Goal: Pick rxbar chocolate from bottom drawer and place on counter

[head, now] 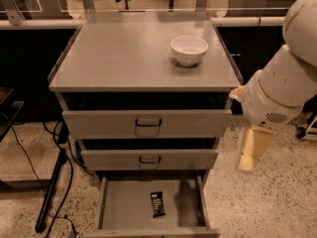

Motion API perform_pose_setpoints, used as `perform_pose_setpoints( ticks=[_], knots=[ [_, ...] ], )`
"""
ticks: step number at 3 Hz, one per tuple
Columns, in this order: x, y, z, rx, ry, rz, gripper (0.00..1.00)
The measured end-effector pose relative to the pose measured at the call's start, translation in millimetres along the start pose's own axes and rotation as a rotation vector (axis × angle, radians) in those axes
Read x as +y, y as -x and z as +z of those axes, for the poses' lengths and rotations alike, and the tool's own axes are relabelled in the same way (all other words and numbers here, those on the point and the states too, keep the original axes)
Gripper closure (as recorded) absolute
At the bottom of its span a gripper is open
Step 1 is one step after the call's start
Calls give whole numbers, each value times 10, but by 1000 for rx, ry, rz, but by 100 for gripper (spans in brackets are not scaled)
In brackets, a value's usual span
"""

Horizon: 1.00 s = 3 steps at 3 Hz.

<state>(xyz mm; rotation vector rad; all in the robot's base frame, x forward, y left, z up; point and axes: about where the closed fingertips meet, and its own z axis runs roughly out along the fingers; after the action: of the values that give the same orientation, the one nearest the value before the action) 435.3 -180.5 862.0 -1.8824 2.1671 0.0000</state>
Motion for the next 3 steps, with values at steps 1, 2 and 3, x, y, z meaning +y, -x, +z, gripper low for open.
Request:
perform_pose_setpoints(
  ticks=[1, 2, 3],
  knots=[
    [9, -2, 11, 1, 2, 0, 0],
    [103, 80, 117, 3, 37, -13, 0],
    [296, 209, 576, -28, 98, -12, 0]
  ],
)
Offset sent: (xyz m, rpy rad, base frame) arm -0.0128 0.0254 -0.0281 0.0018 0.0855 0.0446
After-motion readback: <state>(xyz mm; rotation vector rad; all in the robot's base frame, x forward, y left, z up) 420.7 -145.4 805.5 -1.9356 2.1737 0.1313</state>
